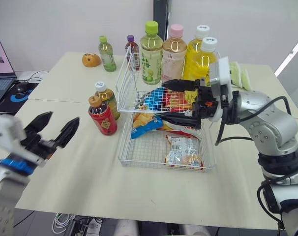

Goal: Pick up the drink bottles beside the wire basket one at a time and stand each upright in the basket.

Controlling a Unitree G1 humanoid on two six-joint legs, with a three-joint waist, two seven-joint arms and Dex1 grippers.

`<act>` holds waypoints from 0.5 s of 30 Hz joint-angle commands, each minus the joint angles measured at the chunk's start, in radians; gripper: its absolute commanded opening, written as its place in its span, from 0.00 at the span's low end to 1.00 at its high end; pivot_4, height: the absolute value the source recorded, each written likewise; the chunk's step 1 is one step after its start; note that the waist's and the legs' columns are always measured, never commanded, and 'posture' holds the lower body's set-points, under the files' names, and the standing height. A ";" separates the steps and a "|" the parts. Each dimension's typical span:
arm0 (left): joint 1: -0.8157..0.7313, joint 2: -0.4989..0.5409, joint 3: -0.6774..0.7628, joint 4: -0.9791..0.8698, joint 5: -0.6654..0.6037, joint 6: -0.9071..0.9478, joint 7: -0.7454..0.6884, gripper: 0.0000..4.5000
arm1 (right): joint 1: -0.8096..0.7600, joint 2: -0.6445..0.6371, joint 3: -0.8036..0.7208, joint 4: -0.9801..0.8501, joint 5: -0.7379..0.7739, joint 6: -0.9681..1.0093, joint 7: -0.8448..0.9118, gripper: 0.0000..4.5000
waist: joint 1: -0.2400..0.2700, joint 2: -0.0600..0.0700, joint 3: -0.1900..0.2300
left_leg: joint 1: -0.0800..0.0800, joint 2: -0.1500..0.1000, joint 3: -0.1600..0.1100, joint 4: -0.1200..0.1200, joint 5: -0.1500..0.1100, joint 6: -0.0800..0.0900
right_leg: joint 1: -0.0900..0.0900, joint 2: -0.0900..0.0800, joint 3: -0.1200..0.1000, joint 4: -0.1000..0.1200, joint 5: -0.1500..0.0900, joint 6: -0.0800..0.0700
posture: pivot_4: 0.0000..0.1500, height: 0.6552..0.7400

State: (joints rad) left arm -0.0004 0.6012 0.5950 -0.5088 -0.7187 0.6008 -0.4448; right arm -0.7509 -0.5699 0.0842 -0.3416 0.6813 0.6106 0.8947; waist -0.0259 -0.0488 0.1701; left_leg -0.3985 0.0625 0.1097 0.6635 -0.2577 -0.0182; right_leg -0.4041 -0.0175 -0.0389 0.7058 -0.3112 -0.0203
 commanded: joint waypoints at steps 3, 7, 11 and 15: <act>-0.142 0.000 -0.141 0.114 0.099 -0.079 -0.005 0.99 | 0.015 -0.027 -0.066 -0.080 0.011 0.025 -0.047 1.00 | -0.005 0.000 0.000 | 0.000 0.000 0.001 0.000 0.000 0.000 | 0.000 0.000 0.000 -0.001 0.000 0.000 | 1.00 1.00; -0.212 -0.001 -0.203 0.195 0.145 -0.111 -0.019 0.99 | 0.030 -0.039 -0.086 -0.112 0.018 0.049 -0.080 1.00 | -0.006 0.000 0.000 | 0.000 0.001 0.001 -0.001 0.000 -0.001 | -0.001 0.000 0.000 -0.001 0.000 0.000 | 1.00 1.00; -0.259 -0.002 -0.233 0.255 0.180 -0.142 -0.026 0.99 | 0.038 -0.045 -0.097 -0.130 0.020 0.061 -0.099 1.00 | -0.004 0.000 0.000 | 0.000 0.000 0.001 -0.001 0.000 -0.001 | -0.001 0.000 0.000 -0.001 0.000 0.000 | 1.00 1.00; -0.295 -0.019 -0.252 0.288 0.183 -0.171 -0.048 0.90 | 0.042 -0.045 -0.103 -0.153 0.029 0.075 -0.120 1.00 | -0.003 0.000 0.000 | 0.000 0.000 0.001 -0.001 0.000 -0.001 | -0.001 0.000 0.000 -0.001 0.000 0.000 | 1.00 1.00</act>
State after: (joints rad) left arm -0.2733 0.5850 0.3448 -0.2156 -0.5397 0.4608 -0.4783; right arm -0.7035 -0.6095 0.0185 -0.4565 0.6909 0.6863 0.7860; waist -0.0289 -0.0486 0.1702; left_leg -0.3991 0.0629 0.1110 0.6626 -0.2571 -0.0195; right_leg -0.4048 -0.0178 -0.0388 0.7044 -0.3113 -0.0201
